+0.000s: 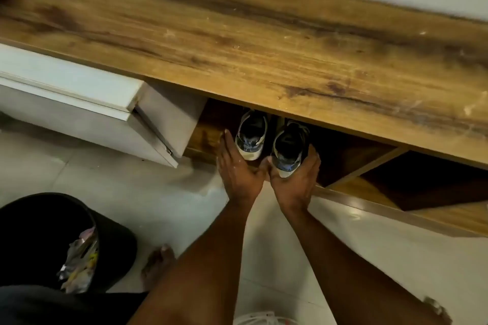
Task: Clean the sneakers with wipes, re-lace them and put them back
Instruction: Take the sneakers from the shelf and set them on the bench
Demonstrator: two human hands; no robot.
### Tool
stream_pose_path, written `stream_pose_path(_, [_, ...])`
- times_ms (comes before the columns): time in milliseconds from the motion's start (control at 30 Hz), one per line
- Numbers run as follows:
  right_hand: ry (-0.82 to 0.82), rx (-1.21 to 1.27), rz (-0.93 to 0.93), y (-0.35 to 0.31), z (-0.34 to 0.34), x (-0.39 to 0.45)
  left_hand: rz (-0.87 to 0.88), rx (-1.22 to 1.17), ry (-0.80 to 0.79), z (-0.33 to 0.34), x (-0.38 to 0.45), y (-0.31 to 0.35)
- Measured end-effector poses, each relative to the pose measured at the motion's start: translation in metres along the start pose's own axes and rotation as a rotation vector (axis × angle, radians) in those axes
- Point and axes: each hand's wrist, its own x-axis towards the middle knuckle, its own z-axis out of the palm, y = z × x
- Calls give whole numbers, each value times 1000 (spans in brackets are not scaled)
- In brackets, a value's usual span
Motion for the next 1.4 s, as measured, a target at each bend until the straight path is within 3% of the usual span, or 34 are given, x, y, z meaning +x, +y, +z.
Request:
stream_pose_path(367, [43, 66, 132, 27, 53, 14, -123, 60, -94, 40, 30, -20])
stream_pose_path(700, [-8, 56, 290, 39, 58, 33, -268, -57, -150, 56, 43, 0])
stream_pose_path(1233, [-10, 87, 182, 42, 32, -14, -282, 1, -53, 41, -16, -4])
stream_pose_path(1400, [-33, -6, 160, 43, 23, -38, -302, -11, -52, 27, -42, -8])
